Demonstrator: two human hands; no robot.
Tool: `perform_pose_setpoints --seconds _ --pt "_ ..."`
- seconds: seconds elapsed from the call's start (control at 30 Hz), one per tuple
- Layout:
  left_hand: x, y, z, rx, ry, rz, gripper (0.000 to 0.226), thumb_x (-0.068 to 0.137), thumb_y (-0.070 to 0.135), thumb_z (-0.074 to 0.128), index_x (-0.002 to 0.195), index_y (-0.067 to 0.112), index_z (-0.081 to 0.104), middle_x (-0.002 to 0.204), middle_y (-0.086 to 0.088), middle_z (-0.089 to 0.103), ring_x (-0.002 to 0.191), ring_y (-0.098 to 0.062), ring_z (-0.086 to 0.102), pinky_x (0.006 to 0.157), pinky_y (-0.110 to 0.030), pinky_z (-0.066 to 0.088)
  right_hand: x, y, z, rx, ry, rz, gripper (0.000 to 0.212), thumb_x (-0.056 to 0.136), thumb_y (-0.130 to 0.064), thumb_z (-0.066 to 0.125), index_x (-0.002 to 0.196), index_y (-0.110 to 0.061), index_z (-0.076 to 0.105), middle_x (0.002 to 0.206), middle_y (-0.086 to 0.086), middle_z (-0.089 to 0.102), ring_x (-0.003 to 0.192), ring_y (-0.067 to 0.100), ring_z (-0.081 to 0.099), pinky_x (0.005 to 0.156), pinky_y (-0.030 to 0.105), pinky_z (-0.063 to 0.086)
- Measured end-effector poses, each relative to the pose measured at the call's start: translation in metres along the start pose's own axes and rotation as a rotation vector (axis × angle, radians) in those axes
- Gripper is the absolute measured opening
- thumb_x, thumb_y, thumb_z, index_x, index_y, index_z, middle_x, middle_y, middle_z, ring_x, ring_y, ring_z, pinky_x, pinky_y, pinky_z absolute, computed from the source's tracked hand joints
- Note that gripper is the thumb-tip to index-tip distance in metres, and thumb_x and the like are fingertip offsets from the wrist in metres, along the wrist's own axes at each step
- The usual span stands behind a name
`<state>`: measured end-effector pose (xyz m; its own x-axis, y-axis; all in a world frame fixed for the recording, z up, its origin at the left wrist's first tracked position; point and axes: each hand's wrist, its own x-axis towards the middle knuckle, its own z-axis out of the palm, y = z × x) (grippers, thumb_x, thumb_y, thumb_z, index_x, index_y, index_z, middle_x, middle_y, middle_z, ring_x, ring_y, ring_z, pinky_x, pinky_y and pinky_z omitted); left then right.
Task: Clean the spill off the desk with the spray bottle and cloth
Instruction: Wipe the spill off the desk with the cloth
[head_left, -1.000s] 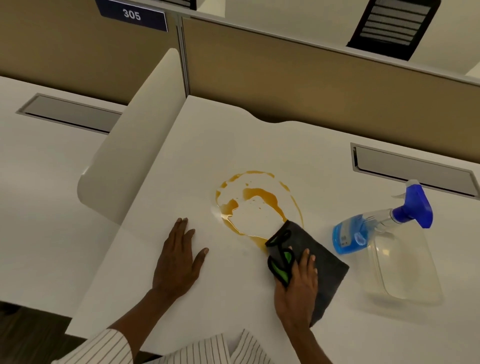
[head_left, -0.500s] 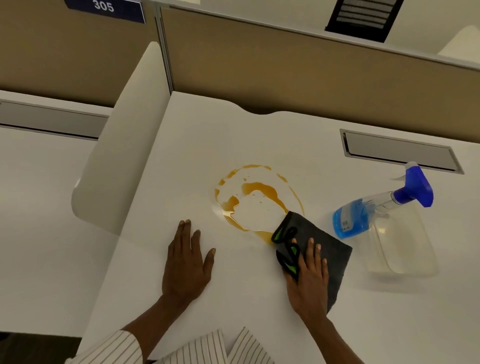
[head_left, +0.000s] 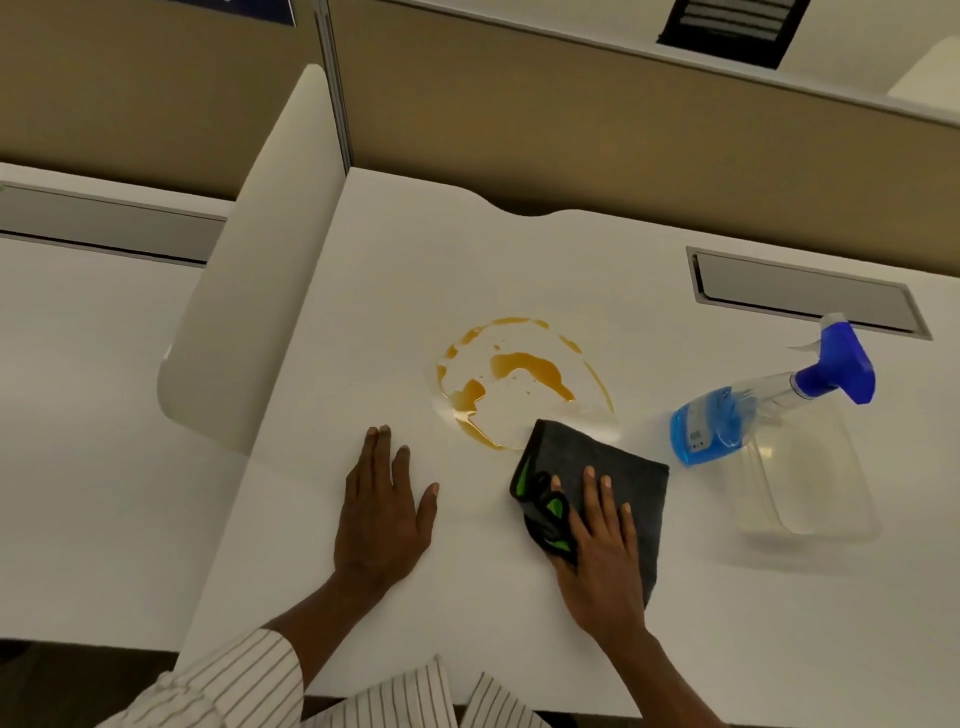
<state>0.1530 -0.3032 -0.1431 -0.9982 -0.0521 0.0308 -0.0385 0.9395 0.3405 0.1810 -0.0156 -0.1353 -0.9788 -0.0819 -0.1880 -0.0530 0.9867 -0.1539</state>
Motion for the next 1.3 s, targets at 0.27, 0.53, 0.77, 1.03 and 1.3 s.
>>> perform_pose_setpoints --seconds 0.27,0.53,0.77,1.03,1.3 --pt "-0.001 0.006 0.003 0.016 0.029 -0.026 0.062 0.104 0.046 0.049 0.145 0.000 0.056 0.169 -0.021 0.036 0.160 -0.035 0.029 0.122 -0.050 0.040 0.074 -0.007 -0.008 0.014 0.023 0.032 0.076 0.102 -0.059 0.040 0.164 -0.034 0.004 0.173 0.014 -0.004 0.159 0.036 -0.007 0.127 0.061 0.010" --pt "-0.002 0.007 0.006 0.025 0.042 -0.047 0.061 0.104 0.047 0.050 0.147 0.004 0.053 0.170 -0.016 0.035 0.161 -0.032 0.029 0.122 -0.048 0.040 0.019 0.014 -0.012 -0.020 -0.061 -0.270 0.085 0.099 -0.059 0.047 0.160 -0.044 -0.011 0.171 0.007 -0.019 0.157 0.030 -0.021 0.128 0.057 0.002" --pt "-0.001 0.005 0.005 0.024 0.039 -0.048 0.053 0.105 0.038 0.048 0.146 0.005 0.053 0.169 -0.016 0.036 0.160 -0.032 0.031 0.121 -0.048 0.039 0.089 0.016 -0.013 -0.008 0.029 -0.109 0.081 0.098 -0.057 0.051 0.163 -0.037 0.007 0.173 0.014 -0.005 0.159 0.037 -0.009 0.126 0.063 0.010" --pt "0.000 0.002 0.008 -0.010 0.063 -0.050 0.050 0.104 0.030 0.047 0.148 0.006 0.052 0.168 -0.014 0.038 0.158 -0.031 0.034 0.121 -0.048 0.040 0.061 -0.012 -0.012 -0.008 -0.049 -0.381 0.082 0.100 -0.057 0.046 0.160 -0.043 -0.009 0.172 0.010 -0.016 0.157 0.033 -0.020 0.127 0.062 0.004" --pt "0.001 0.002 0.008 -0.009 0.068 -0.057 0.052 0.104 0.031 0.047 0.148 0.004 0.053 0.168 -0.015 0.039 0.159 -0.032 0.033 0.121 -0.048 0.040 0.086 0.021 -0.012 -0.023 0.024 -0.185 0.083 0.098 -0.052 0.051 0.163 -0.038 0.001 0.173 0.011 -0.009 0.159 0.035 -0.012 0.127 0.063 0.007"
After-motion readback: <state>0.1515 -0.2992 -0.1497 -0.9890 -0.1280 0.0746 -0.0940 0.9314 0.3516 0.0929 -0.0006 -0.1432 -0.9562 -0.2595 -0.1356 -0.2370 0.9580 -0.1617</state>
